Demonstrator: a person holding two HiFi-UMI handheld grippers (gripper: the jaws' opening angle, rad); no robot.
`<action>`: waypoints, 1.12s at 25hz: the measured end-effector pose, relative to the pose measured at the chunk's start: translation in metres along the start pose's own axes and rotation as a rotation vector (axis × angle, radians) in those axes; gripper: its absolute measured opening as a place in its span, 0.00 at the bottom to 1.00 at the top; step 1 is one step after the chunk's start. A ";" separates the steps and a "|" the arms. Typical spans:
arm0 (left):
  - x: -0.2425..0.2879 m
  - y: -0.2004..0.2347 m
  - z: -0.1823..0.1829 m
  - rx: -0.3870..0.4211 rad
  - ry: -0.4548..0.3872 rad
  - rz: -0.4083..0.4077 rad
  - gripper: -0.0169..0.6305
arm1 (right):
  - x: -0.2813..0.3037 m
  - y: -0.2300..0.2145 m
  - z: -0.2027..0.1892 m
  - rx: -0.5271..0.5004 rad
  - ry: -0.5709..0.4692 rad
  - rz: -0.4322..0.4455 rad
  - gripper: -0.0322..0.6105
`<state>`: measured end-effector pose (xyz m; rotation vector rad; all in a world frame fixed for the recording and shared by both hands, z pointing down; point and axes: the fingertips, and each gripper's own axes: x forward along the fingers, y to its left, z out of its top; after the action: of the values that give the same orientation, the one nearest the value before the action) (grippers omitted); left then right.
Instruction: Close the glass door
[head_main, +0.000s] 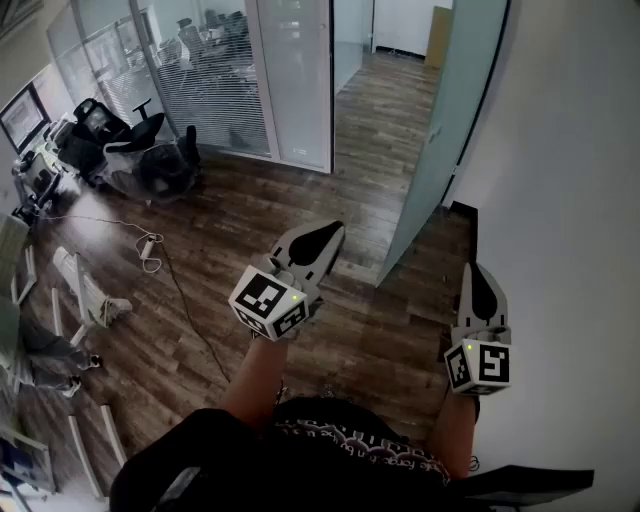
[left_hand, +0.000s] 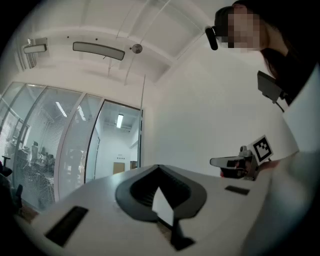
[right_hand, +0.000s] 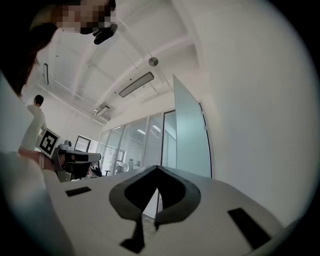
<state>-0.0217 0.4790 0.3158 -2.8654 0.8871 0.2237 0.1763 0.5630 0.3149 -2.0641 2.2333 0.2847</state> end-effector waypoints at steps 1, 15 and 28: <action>0.000 0.000 0.000 0.000 0.000 0.001 0.03 | 0.000 0.000 0.000 0.000 0.001 0.001 0.05; 0.004 -0.003 0.001 0.003 0.000 0.005 0.03 | -0.001 -0.008 0.001 0.023 -0.024 0.014 0.05; -0.001 -0.009 -0.022 -0.024 0.036 0.055 0.03 | -0.001 -0.020 -0.030 0.048 0.033 0.045 0.06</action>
<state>-0.0157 0.4831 0.3384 -2.8782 0.9766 0.1894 0.1976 0.5568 0.3428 -2.0120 2.2842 0.1996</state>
